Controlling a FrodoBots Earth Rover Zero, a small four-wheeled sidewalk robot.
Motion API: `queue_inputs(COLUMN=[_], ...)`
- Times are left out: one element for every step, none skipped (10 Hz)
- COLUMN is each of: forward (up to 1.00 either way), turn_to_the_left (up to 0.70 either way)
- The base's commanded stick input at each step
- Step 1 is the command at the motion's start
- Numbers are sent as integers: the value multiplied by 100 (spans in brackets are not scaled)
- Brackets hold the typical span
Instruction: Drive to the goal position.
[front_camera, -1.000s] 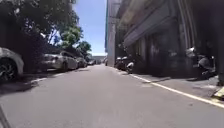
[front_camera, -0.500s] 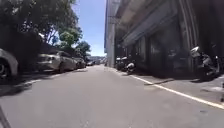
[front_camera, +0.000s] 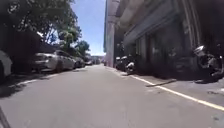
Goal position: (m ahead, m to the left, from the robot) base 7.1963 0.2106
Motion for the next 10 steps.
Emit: queue_inputs(forward=[45, 45, 45, 45, 45, 45, 45, 45, 45, 45], turn_to_the_left=[0, 0, 0, 0, 0, 0, 0, 0, 0, 0])
